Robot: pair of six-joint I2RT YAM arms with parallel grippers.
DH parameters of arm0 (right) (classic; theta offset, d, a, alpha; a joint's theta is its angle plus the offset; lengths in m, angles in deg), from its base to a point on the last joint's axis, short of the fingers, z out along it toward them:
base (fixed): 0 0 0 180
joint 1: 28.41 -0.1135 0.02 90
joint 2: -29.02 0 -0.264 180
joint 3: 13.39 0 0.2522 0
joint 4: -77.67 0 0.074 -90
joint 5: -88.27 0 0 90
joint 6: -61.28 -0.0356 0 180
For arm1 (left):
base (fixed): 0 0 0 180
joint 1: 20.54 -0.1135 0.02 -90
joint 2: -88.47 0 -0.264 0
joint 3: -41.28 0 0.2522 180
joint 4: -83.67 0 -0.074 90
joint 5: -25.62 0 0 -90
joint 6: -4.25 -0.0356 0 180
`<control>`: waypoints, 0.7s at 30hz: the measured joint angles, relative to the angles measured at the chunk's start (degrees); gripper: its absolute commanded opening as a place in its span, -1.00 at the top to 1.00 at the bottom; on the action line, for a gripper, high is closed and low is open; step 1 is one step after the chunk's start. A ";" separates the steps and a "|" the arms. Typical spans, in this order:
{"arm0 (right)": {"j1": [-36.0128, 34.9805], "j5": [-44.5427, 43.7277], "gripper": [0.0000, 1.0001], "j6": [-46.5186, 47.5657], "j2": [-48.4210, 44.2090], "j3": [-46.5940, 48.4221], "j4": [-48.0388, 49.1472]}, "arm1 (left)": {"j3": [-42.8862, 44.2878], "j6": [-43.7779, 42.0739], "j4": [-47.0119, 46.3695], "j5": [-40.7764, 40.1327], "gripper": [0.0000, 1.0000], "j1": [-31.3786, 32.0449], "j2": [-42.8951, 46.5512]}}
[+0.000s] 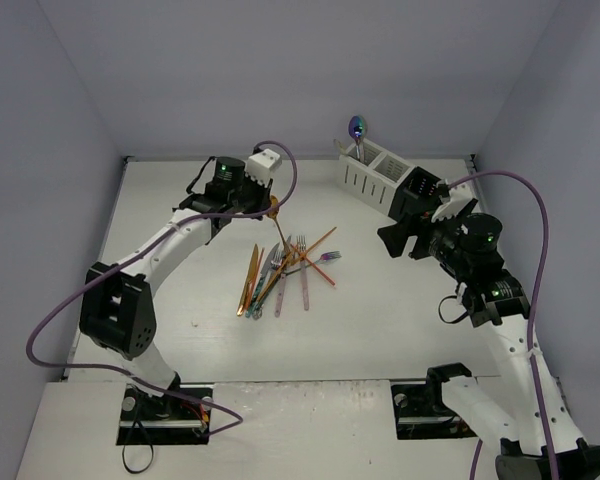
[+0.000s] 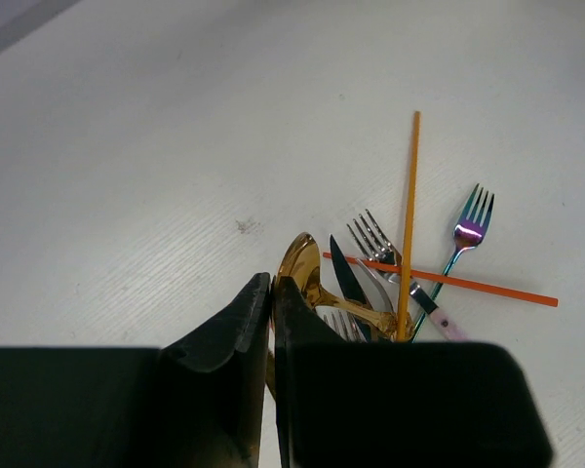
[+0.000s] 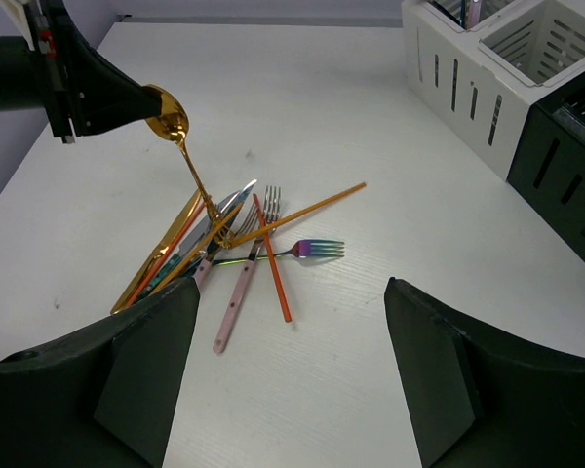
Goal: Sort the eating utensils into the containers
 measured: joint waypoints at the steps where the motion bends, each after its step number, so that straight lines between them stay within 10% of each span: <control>1: -0.05 0.12 -0.49 0.03 0.22 0.03 -0.02 | 0.20 -0.05 0.12 0.02 1.00 0.00 0.55; 21: -12.58 10.38 -0.46 7.02 21.35 17.97 0.09 | 0.48 5.36 0.75 13.91 1.00 0.07 14.86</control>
